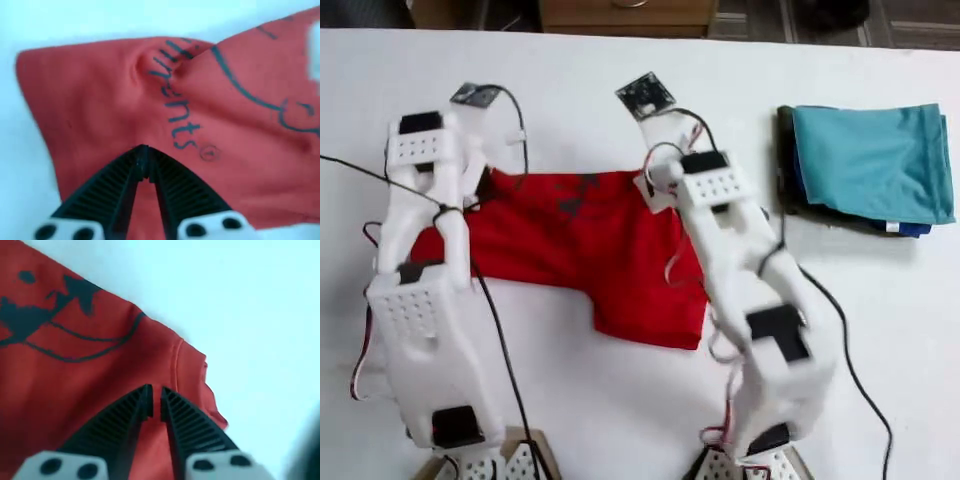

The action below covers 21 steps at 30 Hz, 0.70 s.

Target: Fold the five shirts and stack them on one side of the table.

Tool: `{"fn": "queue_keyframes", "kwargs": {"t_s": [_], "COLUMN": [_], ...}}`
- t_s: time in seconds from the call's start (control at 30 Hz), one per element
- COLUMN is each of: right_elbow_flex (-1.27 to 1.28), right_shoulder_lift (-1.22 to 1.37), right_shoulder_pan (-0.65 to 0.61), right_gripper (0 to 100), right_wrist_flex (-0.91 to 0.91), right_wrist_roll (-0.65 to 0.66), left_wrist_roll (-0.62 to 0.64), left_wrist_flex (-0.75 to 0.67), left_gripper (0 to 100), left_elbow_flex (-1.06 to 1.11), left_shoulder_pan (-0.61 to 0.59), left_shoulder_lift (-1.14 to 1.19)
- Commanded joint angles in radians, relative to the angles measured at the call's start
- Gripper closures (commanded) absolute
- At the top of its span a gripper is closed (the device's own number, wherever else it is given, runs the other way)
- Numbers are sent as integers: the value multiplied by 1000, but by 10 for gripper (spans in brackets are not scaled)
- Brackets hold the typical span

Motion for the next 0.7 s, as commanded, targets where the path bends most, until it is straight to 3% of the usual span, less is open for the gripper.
{"fn": "queue_keyframes", "kwargs": {"t_s": [0.0, 0.3, 0.67], "right_elbow_flex": [-265, -763, -1151], "right_shoulder_lift": [211, 581, 509], "right_shoulder_pan": [24, 151, 25], "right_gripper": [957, 958, 978], "right_wrist_flex": [107, 479, 857], "right_wrist_roll": [-25, -23, -21], "left_wrist_roll": [8, 0, 6], "left_wrist_flex": [-43, -49, 160], "left_gripper": [976, 976, 976], "left_elbow_flex": [-38, -88, -367], "left_shoulder_pan": [-34, -64, -66], "left_shoulder_lift": [6, 61, 130]}}
